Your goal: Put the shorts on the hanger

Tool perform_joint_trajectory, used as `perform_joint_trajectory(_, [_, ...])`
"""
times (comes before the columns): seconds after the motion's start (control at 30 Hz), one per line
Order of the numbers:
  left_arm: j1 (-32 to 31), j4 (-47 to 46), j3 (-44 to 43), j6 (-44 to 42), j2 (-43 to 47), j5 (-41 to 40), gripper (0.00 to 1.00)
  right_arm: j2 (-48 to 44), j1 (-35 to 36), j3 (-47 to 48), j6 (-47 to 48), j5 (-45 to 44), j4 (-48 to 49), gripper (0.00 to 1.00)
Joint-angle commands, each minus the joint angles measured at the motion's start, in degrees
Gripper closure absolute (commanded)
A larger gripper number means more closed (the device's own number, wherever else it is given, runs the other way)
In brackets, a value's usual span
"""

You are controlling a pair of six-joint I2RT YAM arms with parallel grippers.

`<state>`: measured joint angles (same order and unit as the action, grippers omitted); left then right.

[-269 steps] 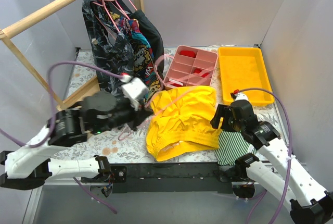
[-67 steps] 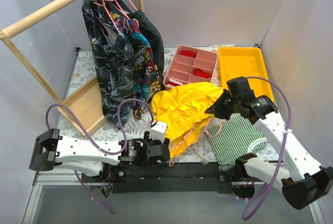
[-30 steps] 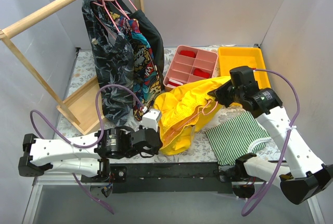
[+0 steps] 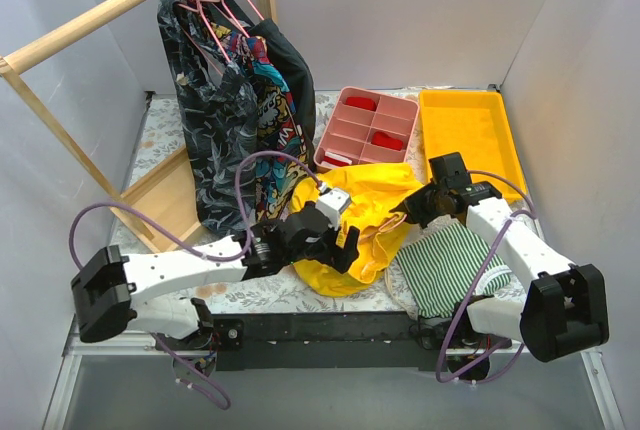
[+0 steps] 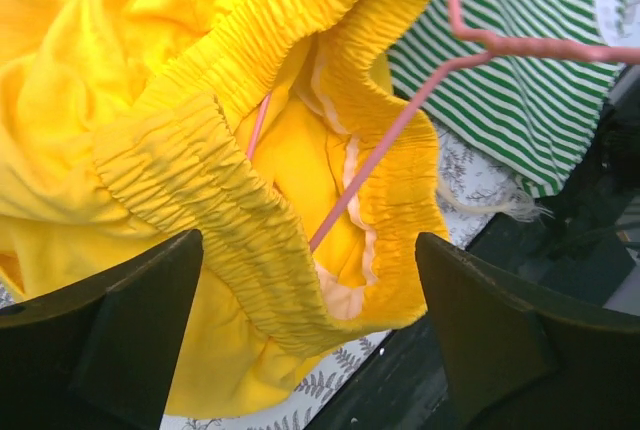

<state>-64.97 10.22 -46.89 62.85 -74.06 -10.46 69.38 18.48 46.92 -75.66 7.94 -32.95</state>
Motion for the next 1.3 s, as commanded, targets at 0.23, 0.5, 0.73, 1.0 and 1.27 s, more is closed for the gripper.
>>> perform_joint_trajectory(0.23, [0.3,5.3,7.1,-7.8,19.6,0.2,0.42,1.5,-1.0,-0.1,1.7,4.6,1.6,0.99])
perform_joint_trajectory(0.5, [-0.7,8.9,10.1,-6.4,24.3,0.4,0.68,2.3,-1.3,0.6,2.4,5.5,1.2,0.99])
perform_joint_trajectory(0.73, [-4.5,11.6,6.0,-10.3,14.9,-0.5,0.61,3.0,-1.6,2.6,3.1,6.1,-0.1,0.99])
perform_joint_trajectory(1.0, [-8.1,12.7,4.5,-12.4,8.7,-7.0,0.34,3.7,-1.7,3.2,3.4,7.3,-0.3,0.99])
perform_joint_trajectory(1.27, [-8.4,2.3,6.0,-18.4,3.2,-17.6,0.27,3.6,-1.7,3.5,4.2,8.5,-0.8,0.99])
